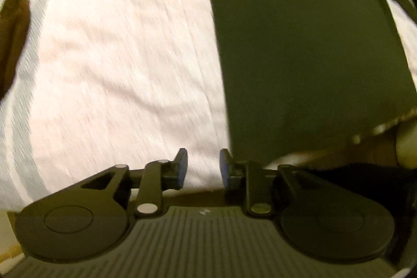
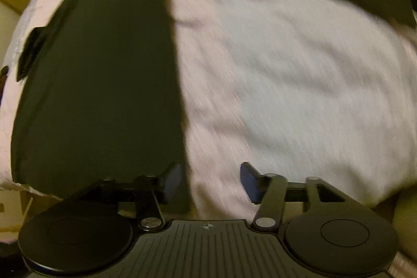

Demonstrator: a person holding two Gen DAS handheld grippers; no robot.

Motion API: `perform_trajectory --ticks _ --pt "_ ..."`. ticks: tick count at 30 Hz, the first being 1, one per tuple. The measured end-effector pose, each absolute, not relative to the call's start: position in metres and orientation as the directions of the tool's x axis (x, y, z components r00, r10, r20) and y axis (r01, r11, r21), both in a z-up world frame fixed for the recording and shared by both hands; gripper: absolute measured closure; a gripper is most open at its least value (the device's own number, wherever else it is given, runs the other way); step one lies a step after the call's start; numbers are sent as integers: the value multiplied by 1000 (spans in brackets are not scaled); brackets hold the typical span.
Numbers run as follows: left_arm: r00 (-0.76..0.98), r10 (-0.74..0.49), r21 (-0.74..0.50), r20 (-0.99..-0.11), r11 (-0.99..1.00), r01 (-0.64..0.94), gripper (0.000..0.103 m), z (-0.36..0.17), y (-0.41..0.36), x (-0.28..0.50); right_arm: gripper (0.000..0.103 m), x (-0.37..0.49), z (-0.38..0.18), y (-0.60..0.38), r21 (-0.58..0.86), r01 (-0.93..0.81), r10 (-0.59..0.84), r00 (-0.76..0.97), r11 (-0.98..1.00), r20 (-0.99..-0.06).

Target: Fold clothes

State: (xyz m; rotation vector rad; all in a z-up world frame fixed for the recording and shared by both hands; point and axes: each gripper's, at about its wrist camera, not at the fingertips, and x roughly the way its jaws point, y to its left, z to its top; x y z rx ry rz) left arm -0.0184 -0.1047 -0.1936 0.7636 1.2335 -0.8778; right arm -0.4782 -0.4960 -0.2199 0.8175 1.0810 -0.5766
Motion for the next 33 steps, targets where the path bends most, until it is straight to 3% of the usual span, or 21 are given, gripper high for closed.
perform_trajectory --ticks 4,6,15,19,20,22,23,30,33 --pt "163 -227 46 -960 446 894 71 -185 -136 23 47 -426 -201 -499 274 697 -60 415 663 -908" --pt "181 -272 52 -945 424 904 63 -184 -157 50 47 -391 -193 -491 270 674 -72 433 688 -899" --pt "129 -506 -68 -853 353 933 57 -213 -284 200 47 -243 -184 -437 229 688 -127 425 688 -896" --pt "73 -519 -134 -851 350 927 58 -241 -337 241 47 -192 -186 -408 210 726 -145 393 655 -908" --pt "48 -506 -146 -861 337 930 62 -250 -347 247 46 -183 -187 -400 200 730 -150 384 654 -911" --pt "15 -483 -155 -876 310 938 92 -262 -360 258 46 -165 -191 -390 200 739 -150 378 643 -914" --pt "21 -491 -150 -871 306 940 99 -258 -353 263 46 -159 -192 -386 202 742 -147 375 639 -915" --pt "237 -642 -131 -729 470 873 100 -176 -207 315 46 -116 -187 -384 241 766 -145 398 595 -906" --pt "304 -600 -139 -740 578 804 96 -161 -133 319 45 -96 -194 -393 283 772 -118 417 569 -901"
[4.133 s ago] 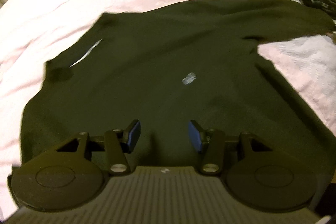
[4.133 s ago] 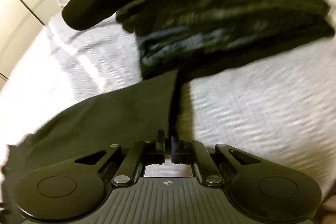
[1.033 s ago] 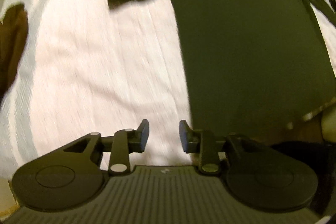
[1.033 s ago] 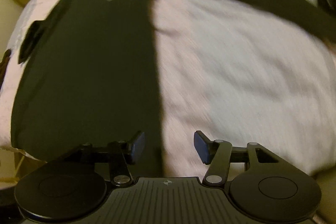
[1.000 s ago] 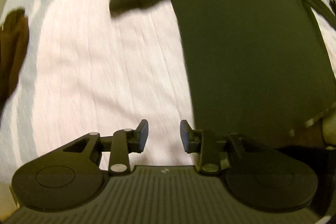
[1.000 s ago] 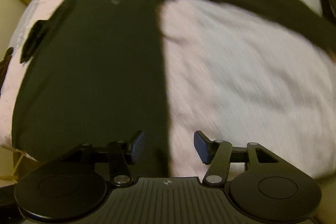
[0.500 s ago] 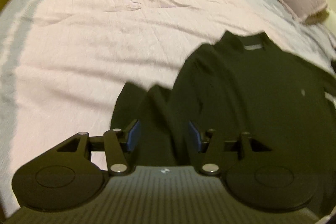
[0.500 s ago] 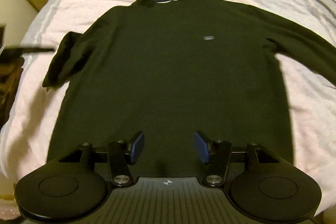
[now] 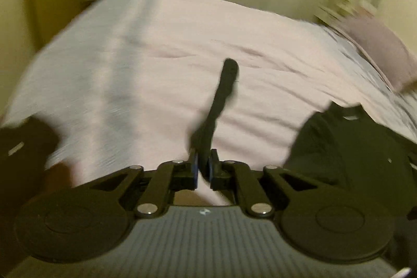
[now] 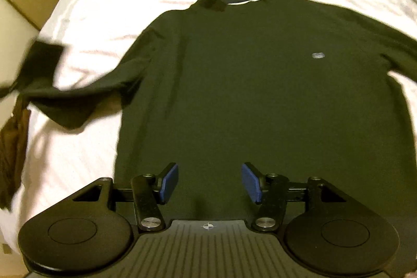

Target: Fold clothes

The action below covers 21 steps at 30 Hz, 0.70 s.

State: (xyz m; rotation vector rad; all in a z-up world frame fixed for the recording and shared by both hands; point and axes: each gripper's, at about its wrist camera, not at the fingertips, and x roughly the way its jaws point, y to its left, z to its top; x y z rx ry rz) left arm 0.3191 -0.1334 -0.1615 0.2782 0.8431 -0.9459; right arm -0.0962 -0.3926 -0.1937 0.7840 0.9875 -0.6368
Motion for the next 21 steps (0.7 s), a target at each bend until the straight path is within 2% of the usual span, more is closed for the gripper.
perform_trajectory --ticks 4,8,10,11,13,15,18,21 --pt "356 -518 -142 -778 697 703 97 -157 -51 316 45 -62 -201 -397 315 746 -85 444 587 -892" --pt "330 -471 -163 -818 740 653 95 -170 -17 297 44 -26 -204 -393 343 695 -44 474 632 -879" --pt "323 -469 -171 -822 744 645 81 -176 -17 296 44 -13 -205 -389 350 669 -26 483 656 -875" --pt "320 -472 -179 -822 746 641 71 -178 -20 301 44 -9 -205 -387 350 656 -20 486 668 -874" --pt "324 -475 -172 -818 741 649 67 -183 -30 314 43 -2 -204 -382 343 635 -14 486 692 -874" --pt "332 -464 -152 -822 739 656 56 -189 -42 334 42 2 -202 -376 326 619 -18 483 715 -876" --pt "328 -429 -125 -842 746 654 52 -208 -65 372 41 4 -199 -365 304 587 -21 481 751 -877" --pt "277 -350 -114 -895 779 616 52 -230 -80 404 40 7 -202 -359 300 583 -15 472 755 -881"
